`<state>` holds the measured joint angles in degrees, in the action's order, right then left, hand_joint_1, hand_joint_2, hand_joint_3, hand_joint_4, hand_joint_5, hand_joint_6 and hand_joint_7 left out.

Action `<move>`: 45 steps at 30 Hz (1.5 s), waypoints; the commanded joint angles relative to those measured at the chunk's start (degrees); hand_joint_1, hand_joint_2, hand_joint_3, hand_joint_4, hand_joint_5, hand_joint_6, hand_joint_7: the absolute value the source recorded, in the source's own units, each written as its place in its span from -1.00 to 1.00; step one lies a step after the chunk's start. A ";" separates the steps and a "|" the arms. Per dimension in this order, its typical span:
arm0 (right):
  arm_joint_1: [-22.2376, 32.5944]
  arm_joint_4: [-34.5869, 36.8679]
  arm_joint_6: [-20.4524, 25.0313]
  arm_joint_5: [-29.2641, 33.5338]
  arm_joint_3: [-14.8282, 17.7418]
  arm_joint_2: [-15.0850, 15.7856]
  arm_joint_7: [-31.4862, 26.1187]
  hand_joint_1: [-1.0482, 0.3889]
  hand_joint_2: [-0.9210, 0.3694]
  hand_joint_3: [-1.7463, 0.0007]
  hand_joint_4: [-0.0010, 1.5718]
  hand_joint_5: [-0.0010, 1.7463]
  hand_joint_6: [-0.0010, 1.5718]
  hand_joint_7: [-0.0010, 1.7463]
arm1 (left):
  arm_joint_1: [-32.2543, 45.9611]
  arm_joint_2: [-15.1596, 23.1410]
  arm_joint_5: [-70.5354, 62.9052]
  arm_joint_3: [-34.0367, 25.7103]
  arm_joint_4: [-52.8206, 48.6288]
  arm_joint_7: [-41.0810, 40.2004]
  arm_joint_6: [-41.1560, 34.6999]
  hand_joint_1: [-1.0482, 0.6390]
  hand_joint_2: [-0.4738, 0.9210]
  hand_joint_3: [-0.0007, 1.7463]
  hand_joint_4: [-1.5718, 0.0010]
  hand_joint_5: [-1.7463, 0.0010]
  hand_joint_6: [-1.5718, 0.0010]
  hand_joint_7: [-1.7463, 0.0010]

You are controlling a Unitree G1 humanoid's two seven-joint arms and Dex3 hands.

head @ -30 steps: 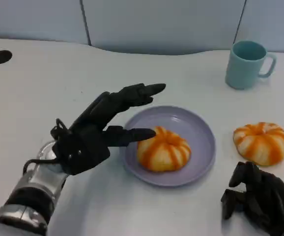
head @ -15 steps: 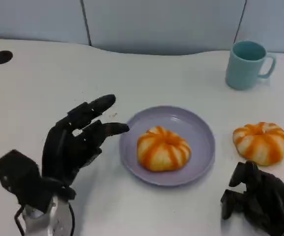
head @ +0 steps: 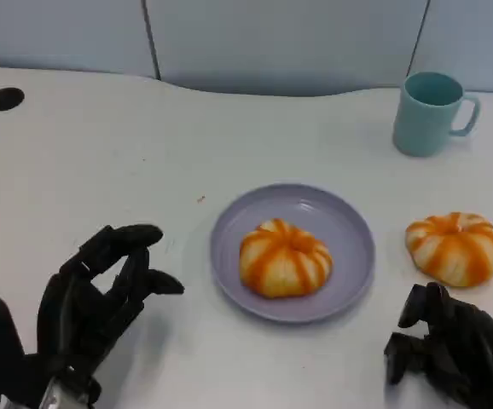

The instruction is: Grasp the bread from the table and place it into the plate.

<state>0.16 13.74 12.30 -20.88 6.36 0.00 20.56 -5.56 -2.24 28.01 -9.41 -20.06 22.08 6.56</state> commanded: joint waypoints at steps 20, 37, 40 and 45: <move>-0.56 3.09 -2.42 -0.07 2.64 -0.30 -0.97 -0.19 -1.00 0.47 0.61 0.55 0.47 0.46 | 0.07 0.30 -9.45 -0.83 -6.98 -2.52 4.19 -0.12 0.43 0.36 -0.10 -1.00 0.20 -0.79; -2.49 6.86 -3.17 0.15 3.37 2.18 0.86 -0.18 -1.00 0.44 0.60 0.58 0.48 0.47 | -2.54 -0.31 -9.95 -0.17 -11.14 -3.14 5.05 -0.12 0.41 0.38 -0.10 -1.00 0.22 -0.78; -2.75 7.61 -3.74 0.43 3.38 2.61 1.37 -0.16 -1.00 0.43 0.60 0.57 0.47 0.47 | -3.08 -0.17 -9.41 -0.31 -11.68 -2.21 5.24 -0.13 0.42 0.37 -0.09 -1.00 0.22 -0.79; -2.80 8.17 -4.09 0.45 3.33 2.66 2.02 -0.16 -1.00 0.43 0.61 0.55 0.46 0.46 | -2.98 -0.22 -8.78 -0.63 -11.95 -1.07 5.99 -0.13 0.47 0.28 -0.10 -1.00 0.22 -0.80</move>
<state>-3.38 20.71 7.66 -20.93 9.36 1.66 22.77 -8.69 -2.98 18.85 -9.33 -31.55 20.08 11.65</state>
